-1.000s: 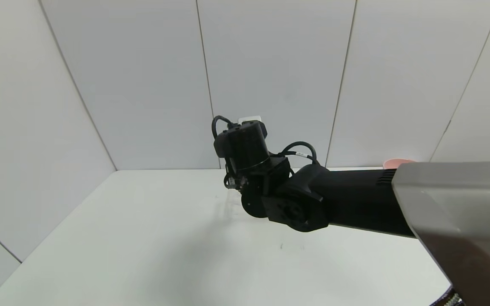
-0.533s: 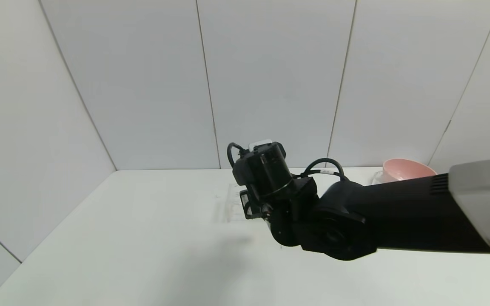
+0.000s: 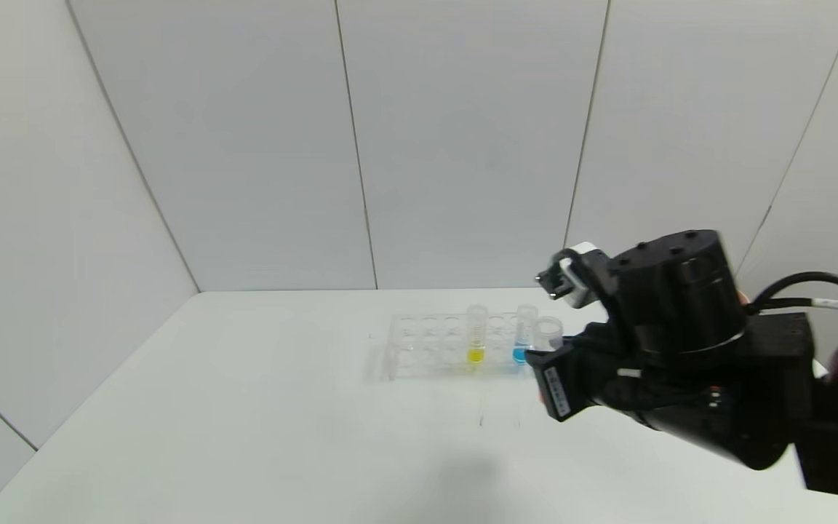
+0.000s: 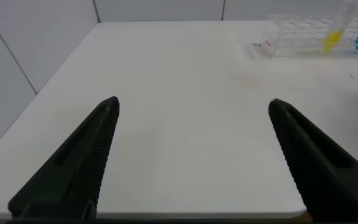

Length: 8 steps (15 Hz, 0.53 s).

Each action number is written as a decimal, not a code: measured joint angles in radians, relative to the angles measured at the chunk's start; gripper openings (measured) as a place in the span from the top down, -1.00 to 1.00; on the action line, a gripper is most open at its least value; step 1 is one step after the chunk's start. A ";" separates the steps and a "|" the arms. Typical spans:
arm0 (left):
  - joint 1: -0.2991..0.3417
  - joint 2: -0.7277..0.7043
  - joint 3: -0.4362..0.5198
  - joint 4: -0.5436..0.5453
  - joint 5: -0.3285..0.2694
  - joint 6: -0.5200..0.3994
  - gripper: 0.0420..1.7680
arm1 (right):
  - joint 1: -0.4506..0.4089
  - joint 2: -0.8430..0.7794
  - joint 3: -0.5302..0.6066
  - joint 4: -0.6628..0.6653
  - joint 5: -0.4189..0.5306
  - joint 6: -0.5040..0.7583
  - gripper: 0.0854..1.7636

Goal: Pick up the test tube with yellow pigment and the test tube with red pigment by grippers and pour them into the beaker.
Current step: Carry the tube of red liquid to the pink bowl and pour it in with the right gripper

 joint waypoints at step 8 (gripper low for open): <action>0.000 0.000 0.000 0.000 0.000 0.000 -0.94 | -0.408 -0.251 0.186 0.018 0.362 -0.289 0.51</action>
